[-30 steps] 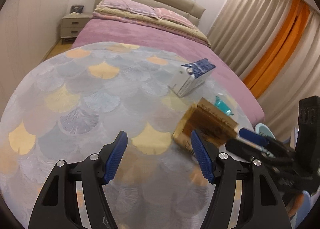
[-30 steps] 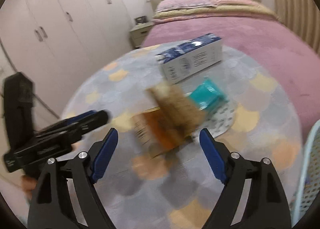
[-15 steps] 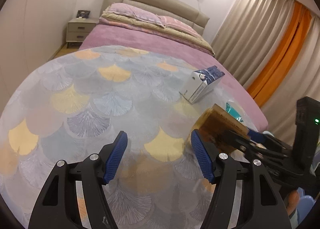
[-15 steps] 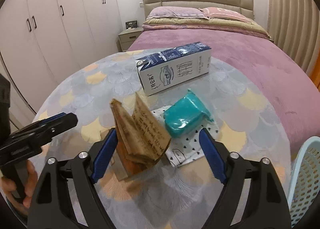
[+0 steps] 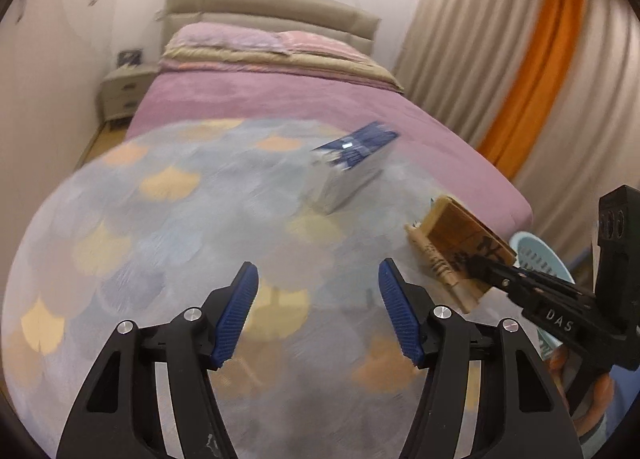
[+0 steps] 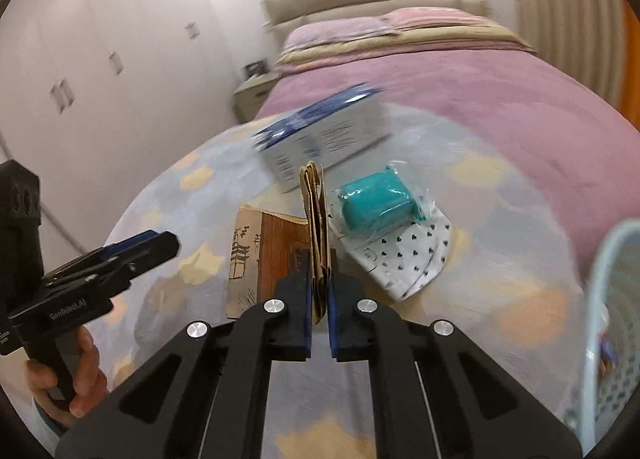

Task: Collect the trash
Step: 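Grasp the teal packet with the left tool while the right tool holds the paper bag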

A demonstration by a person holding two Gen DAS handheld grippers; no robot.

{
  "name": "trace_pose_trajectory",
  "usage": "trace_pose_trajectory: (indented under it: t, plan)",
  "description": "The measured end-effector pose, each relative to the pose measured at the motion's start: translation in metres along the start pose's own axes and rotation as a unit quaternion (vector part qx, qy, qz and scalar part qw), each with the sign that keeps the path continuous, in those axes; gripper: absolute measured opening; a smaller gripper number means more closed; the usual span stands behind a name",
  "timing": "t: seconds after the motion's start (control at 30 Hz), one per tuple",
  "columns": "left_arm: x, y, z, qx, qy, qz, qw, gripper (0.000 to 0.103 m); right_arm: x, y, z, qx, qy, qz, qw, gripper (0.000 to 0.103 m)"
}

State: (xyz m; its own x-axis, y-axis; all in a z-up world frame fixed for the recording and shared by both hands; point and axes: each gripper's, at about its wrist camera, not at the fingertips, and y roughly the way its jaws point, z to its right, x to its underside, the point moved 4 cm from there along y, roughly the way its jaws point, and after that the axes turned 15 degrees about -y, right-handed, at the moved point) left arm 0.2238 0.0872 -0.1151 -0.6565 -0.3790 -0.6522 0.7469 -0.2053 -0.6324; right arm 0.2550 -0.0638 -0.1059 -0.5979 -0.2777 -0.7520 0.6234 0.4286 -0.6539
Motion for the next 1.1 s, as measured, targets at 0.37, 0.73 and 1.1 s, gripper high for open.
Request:
trace_pose_trajectory:
  t: [0.37,0.73,1.1]
  plan:
    - [-0.001,0.039,0.037,0.035,0.018,-0.046,0.9982,0.060,0.016,-0.020,0.024,-0.023,0.007,-0.004,1.000,0.004]
    - [-0.006,0.050,0.093,0.094,0.072,-0.074,0.9902,0.062,0.026,-0.080,0.029,0.023,0.003,0.044,0.999,0.004]
    - [0.022,0.124,0.156,0.042,0.160,-0.126,0.9782,0.067,0.045,-0.120,0.095,0.097,0.065,0.058,0.991,0.004]
